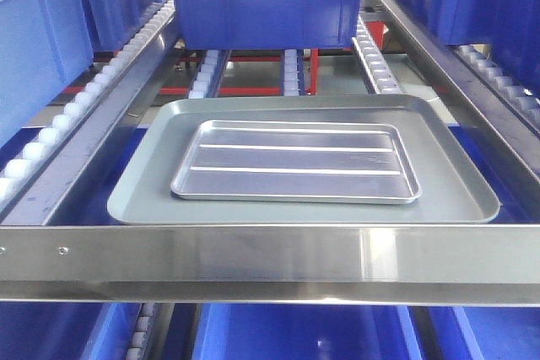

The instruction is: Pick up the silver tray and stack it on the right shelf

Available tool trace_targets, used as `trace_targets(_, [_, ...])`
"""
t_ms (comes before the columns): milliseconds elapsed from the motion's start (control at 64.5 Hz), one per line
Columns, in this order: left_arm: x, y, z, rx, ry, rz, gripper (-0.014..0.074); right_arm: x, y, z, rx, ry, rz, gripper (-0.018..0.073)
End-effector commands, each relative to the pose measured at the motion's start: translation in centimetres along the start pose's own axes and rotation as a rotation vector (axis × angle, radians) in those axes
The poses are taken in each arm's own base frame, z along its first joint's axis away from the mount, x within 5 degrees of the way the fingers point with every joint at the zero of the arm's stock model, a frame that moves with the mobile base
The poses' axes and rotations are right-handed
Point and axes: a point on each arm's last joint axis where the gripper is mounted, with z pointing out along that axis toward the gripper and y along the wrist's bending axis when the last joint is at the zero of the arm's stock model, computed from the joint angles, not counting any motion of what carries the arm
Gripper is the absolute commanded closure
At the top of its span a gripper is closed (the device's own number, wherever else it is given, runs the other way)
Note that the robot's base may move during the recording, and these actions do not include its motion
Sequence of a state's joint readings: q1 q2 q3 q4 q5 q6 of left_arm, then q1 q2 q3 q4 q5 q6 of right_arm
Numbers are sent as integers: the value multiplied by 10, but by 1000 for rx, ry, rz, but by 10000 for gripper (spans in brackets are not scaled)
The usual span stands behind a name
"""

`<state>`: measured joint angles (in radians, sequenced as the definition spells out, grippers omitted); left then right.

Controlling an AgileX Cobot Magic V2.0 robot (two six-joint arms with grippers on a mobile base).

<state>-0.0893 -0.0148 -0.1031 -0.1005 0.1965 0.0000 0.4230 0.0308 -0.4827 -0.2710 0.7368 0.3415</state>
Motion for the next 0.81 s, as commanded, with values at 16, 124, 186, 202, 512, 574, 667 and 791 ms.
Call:
trace_targets(16, [-3,4,1,-45,-188,-9,697,-14,2,-2,-12,-86,-21,503])
trace_targets(124, [15,8,4,-66,-243,-7,697,-14,2,-2,-12,-86,-21,503])
trace_targets(186, [17,8,5,-66,-220,-7,697,-14,2,-2,-12,-86,-21,503])
trace_targets(202, [18,8,5,-67,-226,-7,697,-14,2,-2,-12,-86,-21,503])
trace_targets(512, [27,8,6,-66,-118,44,697,-14,2,-2,-12,-86,-21,503])
trace_targets(574, [30,8,7,-67,-86,41,697,-14,2,-2,-12,-86,-21,503])
trace_targets(667, [31,8,7,-67,-74,40,697,-14,2,-2,-12,-86,-21,503])
trace_targets(791, [31,8,7,-67,-74,40,697,-14,2,-2,-12,-86,-21,503])
